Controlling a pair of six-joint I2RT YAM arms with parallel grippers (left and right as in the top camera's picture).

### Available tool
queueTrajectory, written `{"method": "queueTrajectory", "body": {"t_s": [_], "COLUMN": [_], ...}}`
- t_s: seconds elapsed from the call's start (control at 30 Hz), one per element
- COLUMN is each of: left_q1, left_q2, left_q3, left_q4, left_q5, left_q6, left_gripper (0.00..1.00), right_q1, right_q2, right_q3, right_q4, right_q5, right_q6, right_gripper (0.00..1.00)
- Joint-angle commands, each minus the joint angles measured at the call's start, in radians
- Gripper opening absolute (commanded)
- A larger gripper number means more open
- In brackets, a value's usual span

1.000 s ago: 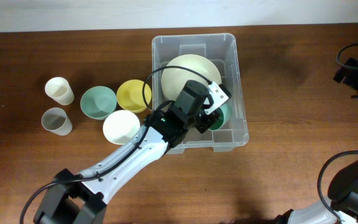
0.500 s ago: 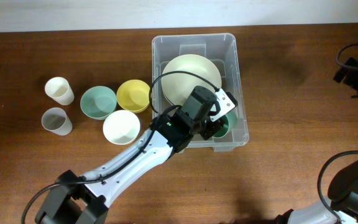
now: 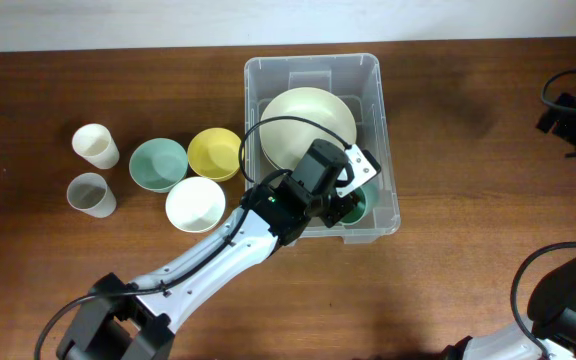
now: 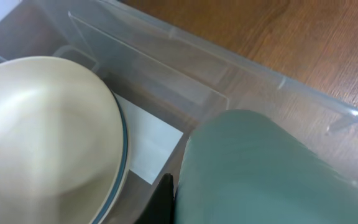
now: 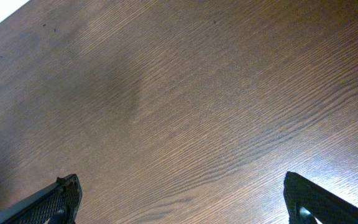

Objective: Pack container
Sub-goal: 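Carry the mint cup into the container's front right corner and release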

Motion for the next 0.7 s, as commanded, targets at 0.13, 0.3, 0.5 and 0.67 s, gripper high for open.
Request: {"method": "queueTrajectory", "body": {"t_s": [0.13,0.3,0.5,0.67], "left_q1": [-0.001,-0.001,-0.001,-0.002], "left_q2": [0.113,0.143,0.143,0.143], "left_q3": [0.016,0.016,0.016,0.016], "left_q4": [0.033,0.046,0.061,0.072], "left_q5": [-0.089,-0.089,-0.088,-0.087], "left_q6": [0.016,0.016,0.016,0.016], "left_gripper": [0.01,0.01,0.19,0.29], "right_q1": [-0.002,-0.002,-0.002,-0.002], "right_q2": [-0.024,-0.024,-0.024,-0.024], "right_q3": [0.015,0.015,0.015,0.015], "right_q4": [0.002,0.001,0.001,0.002], "right_q5": [0.009,0.009,0.009,0.009], "right_q6": [0.004,0.004,0.004,0.004], "right_gripper": [0.99,0.99,0.99,0.99]}}
